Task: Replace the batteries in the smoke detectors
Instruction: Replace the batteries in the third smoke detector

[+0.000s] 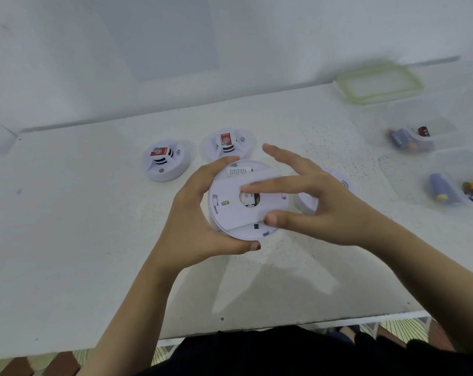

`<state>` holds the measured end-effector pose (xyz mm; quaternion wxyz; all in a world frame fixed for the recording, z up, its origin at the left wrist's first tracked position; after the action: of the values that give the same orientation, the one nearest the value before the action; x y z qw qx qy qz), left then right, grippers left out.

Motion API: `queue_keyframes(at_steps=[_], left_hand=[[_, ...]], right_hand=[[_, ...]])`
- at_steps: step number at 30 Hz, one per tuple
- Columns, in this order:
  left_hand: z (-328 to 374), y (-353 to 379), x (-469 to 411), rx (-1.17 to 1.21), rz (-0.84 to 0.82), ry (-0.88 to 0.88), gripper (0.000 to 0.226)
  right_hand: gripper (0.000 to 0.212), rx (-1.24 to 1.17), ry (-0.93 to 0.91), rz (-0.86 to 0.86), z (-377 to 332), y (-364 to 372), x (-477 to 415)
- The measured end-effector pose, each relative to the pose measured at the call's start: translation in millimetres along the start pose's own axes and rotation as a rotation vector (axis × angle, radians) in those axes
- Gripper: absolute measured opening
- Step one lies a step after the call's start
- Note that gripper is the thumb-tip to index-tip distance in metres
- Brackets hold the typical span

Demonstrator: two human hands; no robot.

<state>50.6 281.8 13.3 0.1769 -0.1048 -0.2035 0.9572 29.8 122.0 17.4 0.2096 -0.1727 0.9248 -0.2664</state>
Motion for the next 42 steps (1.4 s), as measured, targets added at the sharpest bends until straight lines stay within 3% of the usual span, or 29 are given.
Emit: queue_keyframes(at_steps=[4, 8, 18, 29, 42], left_hand=[[5, 2, -2, 0.015, -0.008, 0.023, 0.101], [7, 3, -3, 0.025, -0.009, 0.031, 0.100], [4, 7, -3, -0.066, -0.025, 0.011, 0.106], [10, 9, -3, -0.061, 0.019, 0.062, 0.097], [13, 15, -2, -0.128, 0.059, 0.138, 0.088]], right_hand=[[0.048, -0.210, -0.020, 0.071, -6, -1, 2], [0.062, -0.217, 0.008, 0.085, -2, -3, 4], [0.053, -0.379, 0.110, 0.078, 1, -7, 6], [0.049, -0.180, 0.082, 0.192, -10, -9, 3], [0.060, 0.160, 0.024, 0.246, -13, -9, 8]])
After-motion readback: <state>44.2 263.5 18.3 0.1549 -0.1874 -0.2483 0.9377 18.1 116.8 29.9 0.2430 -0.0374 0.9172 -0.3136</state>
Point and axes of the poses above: each hand's wrist, its own x-axis away from the middle knuckle, its own y-axis out of the palm, z = x × y, the point moved 7 cm from there along -x, towards the middle knuckle, and after that the axes turned 7 degrees about -y, right-handed, at the moved point
